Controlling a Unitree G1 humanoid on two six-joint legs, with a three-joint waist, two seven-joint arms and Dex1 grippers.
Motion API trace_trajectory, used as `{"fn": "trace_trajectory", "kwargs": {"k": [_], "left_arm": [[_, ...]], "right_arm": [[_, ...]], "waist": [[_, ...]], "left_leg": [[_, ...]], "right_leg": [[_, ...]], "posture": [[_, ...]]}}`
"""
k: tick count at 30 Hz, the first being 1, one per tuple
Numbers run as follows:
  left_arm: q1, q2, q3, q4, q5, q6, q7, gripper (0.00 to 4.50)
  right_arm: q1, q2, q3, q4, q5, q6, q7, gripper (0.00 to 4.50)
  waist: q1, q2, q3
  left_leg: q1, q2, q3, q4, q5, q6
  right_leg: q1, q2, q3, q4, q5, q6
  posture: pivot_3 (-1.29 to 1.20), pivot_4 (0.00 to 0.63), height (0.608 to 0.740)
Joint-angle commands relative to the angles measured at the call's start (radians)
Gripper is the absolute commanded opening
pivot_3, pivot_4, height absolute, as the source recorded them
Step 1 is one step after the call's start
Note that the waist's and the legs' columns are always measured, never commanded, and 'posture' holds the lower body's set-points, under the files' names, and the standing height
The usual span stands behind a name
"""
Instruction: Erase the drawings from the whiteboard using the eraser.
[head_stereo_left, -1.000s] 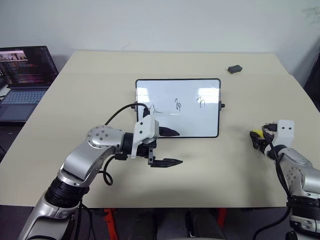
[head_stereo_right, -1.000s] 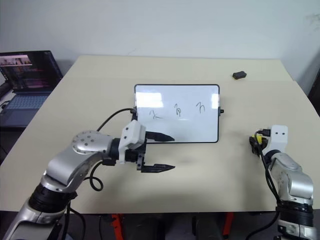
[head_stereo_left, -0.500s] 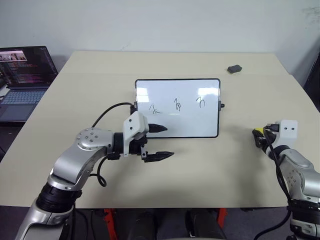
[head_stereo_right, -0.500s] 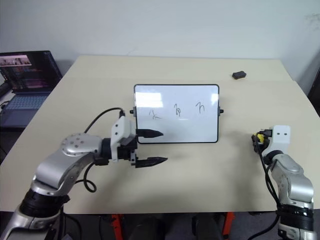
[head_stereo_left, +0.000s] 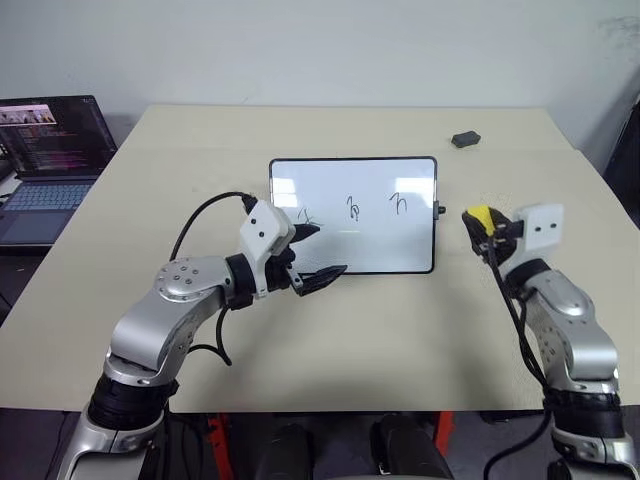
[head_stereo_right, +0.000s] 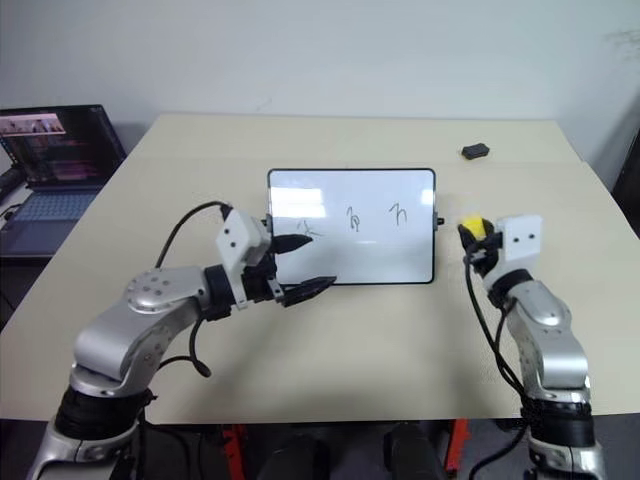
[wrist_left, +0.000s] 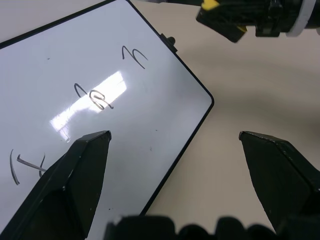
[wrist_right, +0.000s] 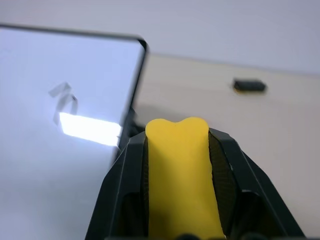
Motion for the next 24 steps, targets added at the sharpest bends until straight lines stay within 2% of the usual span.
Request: {"fn": "trace_trajectory", "kwargs": {"k": [1,7,13,16,24], "left_arm": [[-0.057,-0.017,0.025,-0.005,-0.001,0.032,0.045,4.5],[-0.137,-0.084,-0.045,0.02,0.02,0.072,0.097,4.5],[-0.147,-0.109,-0.081,0.039,0.042,0.1,0.121,4.5],[-0.146,-0.108,-0.067,0.032,0.039,0.12,0.134,4.5],[-0.144,-0.075,-0.039,0.017,0.05,0.16,0.162,4.5]], "right_arm": [[-0.07,0.017,0.01,0.038,-0.024,-0.079,-0.001,1.28],[-0.142,0.051,0.046,0.088,-0.067,-0.148,-0.005,1.28],[-0.182,0.08,0.099,0.114,-0.123,-0.21,-0.013,1.28],[-0.193,0.101,0.124,0.142,-0.155,-0.249,-0.019,1.28],[-0.293,0.156,0.2,0.373,-0.255,-0.334,-0.046,1.28]], "waist": [[0.001,0.0,0.0],[0.004,0.0,0.0],[-0.002,0.0,0.0],[-0.002,0.0,0.0],[-0.001,0.0,0.0]], "left_leg": [[0.0,0.0,0.0,0.0,0.0,0.0],[-0.003,-0.001,-0.001,0.005,0.0,0.0],[-0.002,0.0,0.0,0.006,0.0,0.0],[-0.002,0.0,-0.001,0.006,0.0,0.0],[-0.003,0.0,-0.001,0.007,0.0,0.0]], "right_leg": [[0.0,0.0,0.0,0.0,0.0,0.0],[0.0,-0.001,0.0,0.0,0.0,0.0],[0.0,0.0,0.0,0.001,0.0,0.0],[0.0,0.0,0.0,0.001,0.0,0.0],[0.0,0.0,0.0,0.001,0.0,0.0]], "posture": [[0.0,0.15,0.74],[0.0,0.15,0.74],[0.0,0.15,0.74],[0.0,0.15,0.74],[0.0,0.15,0.74]]}}
